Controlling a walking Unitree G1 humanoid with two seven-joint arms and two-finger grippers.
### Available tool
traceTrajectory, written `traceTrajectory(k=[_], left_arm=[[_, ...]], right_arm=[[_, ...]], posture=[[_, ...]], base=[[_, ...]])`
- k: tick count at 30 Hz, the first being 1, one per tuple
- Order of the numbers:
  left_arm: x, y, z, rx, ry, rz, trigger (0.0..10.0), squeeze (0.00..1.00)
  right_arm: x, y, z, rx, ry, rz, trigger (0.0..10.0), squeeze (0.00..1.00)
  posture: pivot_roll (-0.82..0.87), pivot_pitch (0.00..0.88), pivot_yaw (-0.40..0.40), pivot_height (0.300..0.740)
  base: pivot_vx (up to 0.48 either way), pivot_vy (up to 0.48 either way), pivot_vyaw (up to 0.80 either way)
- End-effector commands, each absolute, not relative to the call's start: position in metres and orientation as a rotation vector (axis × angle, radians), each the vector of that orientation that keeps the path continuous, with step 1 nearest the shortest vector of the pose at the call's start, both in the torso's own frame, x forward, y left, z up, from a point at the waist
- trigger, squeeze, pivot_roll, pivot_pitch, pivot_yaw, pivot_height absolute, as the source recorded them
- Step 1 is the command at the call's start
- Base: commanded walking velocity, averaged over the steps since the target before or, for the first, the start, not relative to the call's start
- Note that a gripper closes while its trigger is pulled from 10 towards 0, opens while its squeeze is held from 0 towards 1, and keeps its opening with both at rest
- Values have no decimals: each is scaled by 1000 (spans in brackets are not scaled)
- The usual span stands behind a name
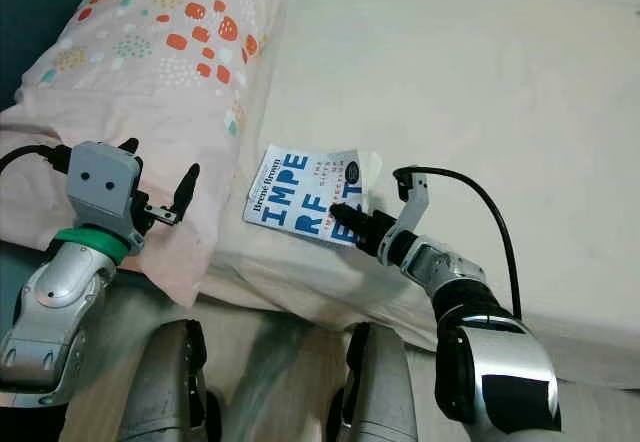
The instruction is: Clean up the room
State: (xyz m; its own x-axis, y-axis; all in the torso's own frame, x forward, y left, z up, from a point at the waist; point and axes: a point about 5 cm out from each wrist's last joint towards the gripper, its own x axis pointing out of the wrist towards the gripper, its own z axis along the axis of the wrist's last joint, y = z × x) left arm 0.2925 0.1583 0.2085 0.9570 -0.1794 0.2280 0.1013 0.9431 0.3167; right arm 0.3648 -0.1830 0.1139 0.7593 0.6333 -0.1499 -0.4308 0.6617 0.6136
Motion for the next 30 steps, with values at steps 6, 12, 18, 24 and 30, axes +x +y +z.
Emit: traceTrajectory(k=[6, 12, 18, 24, 30], left_arm=[[293, 154, 200, 301, -224, -153, 10000, 0], [296, 151, 199, 293, -220, -158, 10000, 0], [300, 148, 198, 284, -223, -164, 10000, 0], [300, 146, 197, 265, -232, -151, 10000, 0], [296, 143, 188, 201, -198, -182, 10000, 0]], right_arm=[[368, -207, 118, 588, 306, 454, 10000, 1000], [375, -231, 135, 524, 179, 282, 10000, 1000], [376, -243, 147, 477, 104, 272, 10000, 0], [377, -248, 159, 358, -50, 203, 10000, 0], [362, -217, 164, 208, -289, 213, 10000, 0]], posture=[[219, 225, 12, 550], [198, 211, 16, 550], [179, 193, 11, 550], [169, 170, -10, 550], [133, 139, -8, 550]], base=[[0, 0, 0], [0, 0, 0], [0, 0, 0], [0, 0, 0], [0, 0, 0]])
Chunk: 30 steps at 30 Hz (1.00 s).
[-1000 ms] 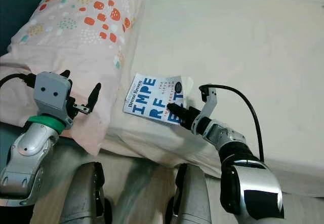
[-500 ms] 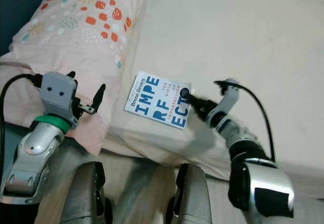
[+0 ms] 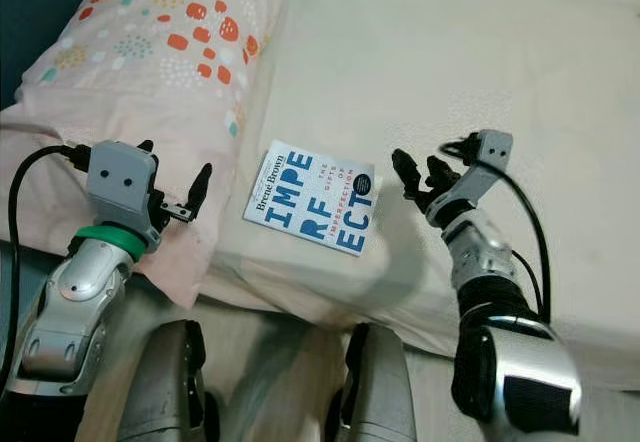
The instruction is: Clean up the room
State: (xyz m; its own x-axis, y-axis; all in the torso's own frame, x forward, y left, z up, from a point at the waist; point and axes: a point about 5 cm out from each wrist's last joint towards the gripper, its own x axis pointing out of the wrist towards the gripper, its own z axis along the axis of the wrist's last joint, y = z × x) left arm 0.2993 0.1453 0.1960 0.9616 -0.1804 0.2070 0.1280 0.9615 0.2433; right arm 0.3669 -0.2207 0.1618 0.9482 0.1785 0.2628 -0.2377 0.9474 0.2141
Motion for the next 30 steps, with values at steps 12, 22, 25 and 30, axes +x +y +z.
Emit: traceTrajectory(k=[12, 22, 25, 30], left_arm=[[304, 127, 181, 91, -171, -249, 10000, 0], [312, 128, 171, 91, -141, -228, 10000, 0], [313, 131, 169, 92, -133, -212, 10000, 0], [313, 132, 167, 90, -130, -202, 10000, 0]], right_arm=[[309, -181, 147, 174, -425, 127, 10000, 0], [306, -160, 140, 177, -394, 135, 10000, 0], [306, -156, 140, 175, -380, 145, 10000, 0], [304, -152, 140, 169, -369, 152, 10000, 0]], posture=[[36, 88, 4, 570], [36, 58, 16, 599], [41, 54, 10, 609], [46, 50, 4, 618]], base=[[0, 0, 0], [0, 0, 0], [0, 0, 0], [0, 0, 0]])
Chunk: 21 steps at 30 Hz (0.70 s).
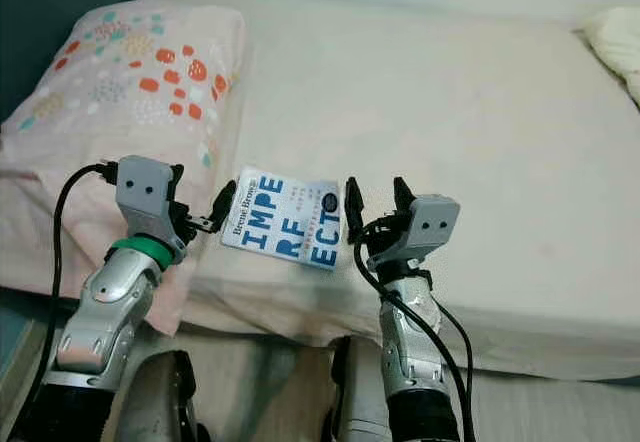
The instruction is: Clean up the room
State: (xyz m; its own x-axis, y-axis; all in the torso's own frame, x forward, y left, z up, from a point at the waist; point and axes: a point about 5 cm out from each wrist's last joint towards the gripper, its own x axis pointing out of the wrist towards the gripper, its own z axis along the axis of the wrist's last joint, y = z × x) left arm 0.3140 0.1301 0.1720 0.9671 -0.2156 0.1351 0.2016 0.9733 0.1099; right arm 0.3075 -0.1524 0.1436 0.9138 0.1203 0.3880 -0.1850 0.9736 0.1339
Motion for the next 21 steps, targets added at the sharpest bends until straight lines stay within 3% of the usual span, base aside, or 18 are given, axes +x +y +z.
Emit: traceTrajectory(k=[1, 21], left_arm=[[313, 132, 165, 90, -129, -200, 10000, 0], [315, 133, 150, 111, -99, -189, 10000, 0]], right_arm=[[304, -151, 139, 166, -365, 153, 10000, 0], [304, -153, 135, 142, -335, 139, 10000, 0]], posture=[[47, 49, 3, 623], [45, 45, -1, 696]], base=[[0, 0, 0], [0, 0, 0]])
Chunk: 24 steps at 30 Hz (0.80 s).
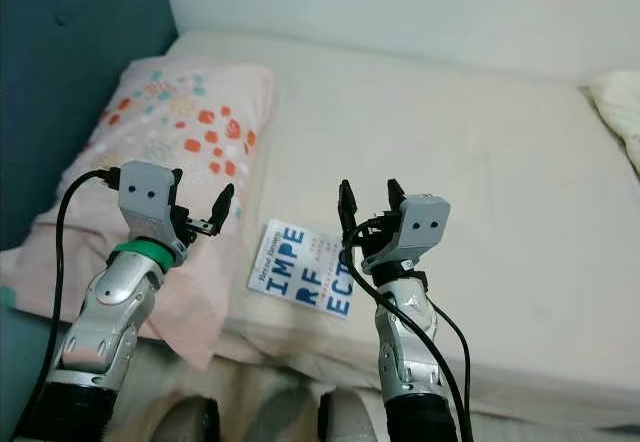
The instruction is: Clean up the room
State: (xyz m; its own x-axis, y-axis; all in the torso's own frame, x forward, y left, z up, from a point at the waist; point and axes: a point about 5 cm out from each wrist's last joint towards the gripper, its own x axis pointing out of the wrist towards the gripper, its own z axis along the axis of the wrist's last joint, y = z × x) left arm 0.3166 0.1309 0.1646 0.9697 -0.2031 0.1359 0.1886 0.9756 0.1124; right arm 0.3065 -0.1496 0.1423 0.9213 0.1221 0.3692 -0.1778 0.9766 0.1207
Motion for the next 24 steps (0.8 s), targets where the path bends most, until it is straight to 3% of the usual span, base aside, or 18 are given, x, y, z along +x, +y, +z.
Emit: traceTrajectory(k=[1, 13, 24], left_arm=[[315, 134, 144, 120, -82, -184, 10000, 0], [311, 135, 129, 127, -35, -174, 10000, 0], [311, 133, 130, 131, -49, -178, 10000, 0]], right_arm=[[303, -154, 131, 136, -320, 132, 10000, 0], [299, -155, 111, 119, -248, 105, 10000, 0], [300, -153, 110, 122, -241, 102, 10000, 0]], posture=[[45, 45, -1, 701], [48, 52, -1, 711], [48, 53, 2, 711]], base=[[0, 0, 0], [0, 0, 0], [-371, 0, 0]])
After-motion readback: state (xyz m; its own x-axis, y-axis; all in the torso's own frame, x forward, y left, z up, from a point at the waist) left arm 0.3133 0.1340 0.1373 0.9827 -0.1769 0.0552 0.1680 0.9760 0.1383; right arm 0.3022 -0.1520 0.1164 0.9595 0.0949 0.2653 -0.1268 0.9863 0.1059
